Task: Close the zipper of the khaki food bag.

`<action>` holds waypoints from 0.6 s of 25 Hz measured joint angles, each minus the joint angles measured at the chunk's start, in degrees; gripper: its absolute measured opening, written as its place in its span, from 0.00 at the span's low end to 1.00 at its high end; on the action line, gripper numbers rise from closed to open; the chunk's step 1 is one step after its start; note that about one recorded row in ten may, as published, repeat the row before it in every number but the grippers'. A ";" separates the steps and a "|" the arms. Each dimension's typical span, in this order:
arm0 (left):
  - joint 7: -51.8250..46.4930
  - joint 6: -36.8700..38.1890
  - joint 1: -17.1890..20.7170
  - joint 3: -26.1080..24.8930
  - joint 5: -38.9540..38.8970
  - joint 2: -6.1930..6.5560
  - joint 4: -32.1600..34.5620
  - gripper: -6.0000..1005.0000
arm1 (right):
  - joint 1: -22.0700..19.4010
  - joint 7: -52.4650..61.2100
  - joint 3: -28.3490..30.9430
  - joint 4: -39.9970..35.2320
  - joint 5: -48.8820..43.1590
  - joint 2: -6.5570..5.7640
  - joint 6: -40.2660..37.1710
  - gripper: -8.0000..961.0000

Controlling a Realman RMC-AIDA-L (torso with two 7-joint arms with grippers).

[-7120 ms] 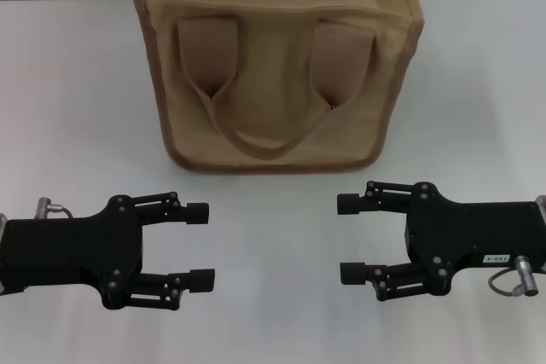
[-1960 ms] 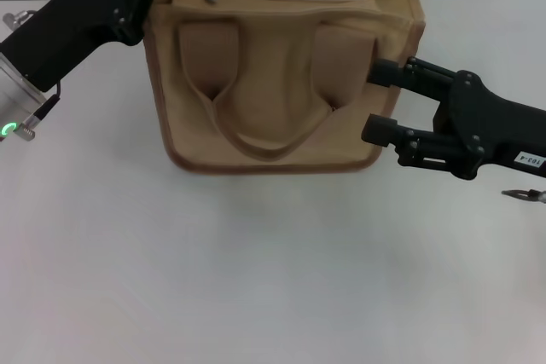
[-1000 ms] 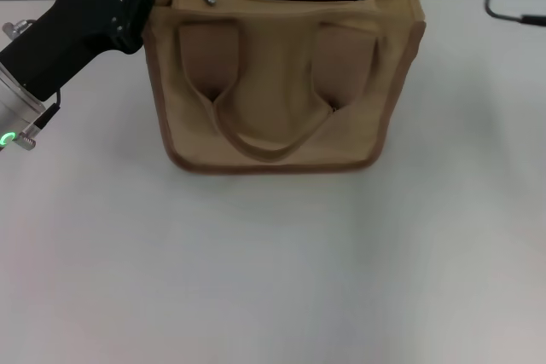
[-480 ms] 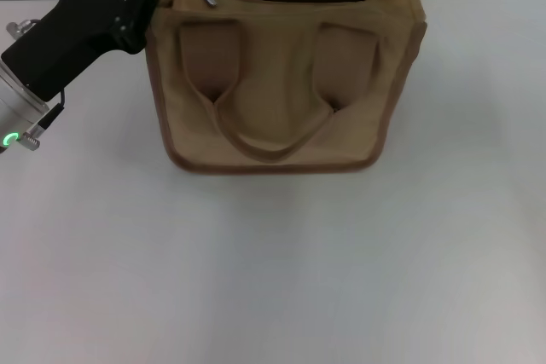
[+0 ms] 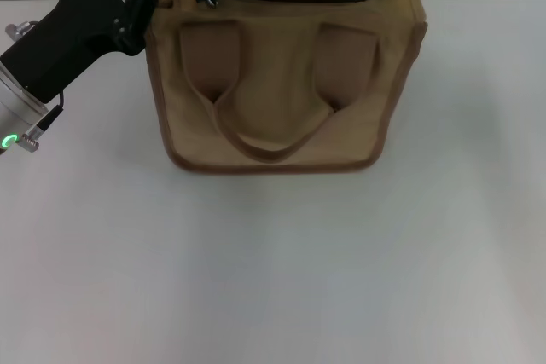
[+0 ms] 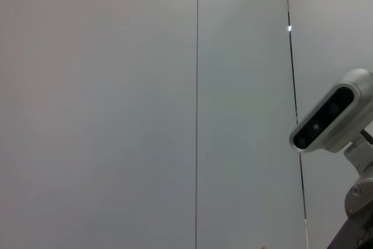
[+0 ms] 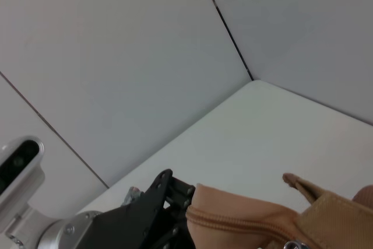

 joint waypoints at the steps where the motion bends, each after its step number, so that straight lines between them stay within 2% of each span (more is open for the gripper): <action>1: 0.00 0.00 0.00 0.00 0.00 0.00 0.00 0.05 | 0.08 0.19 -0.47 0.01 -0.01 0.09 0.26 0.34; 7: 0.00 0.00 -0.23 0.00 0.05 0.00 0.00 0.05 | 0.33 1.96 -3.25 0.01 -0.05 0.34 2.70 0.34; 15: 0.00 0.01 -0.65 0.00 0.07 0.00 0.00 0.05 | 0.43 2.00 -3.31 0.00 -0.06 0.95 3.14 0.34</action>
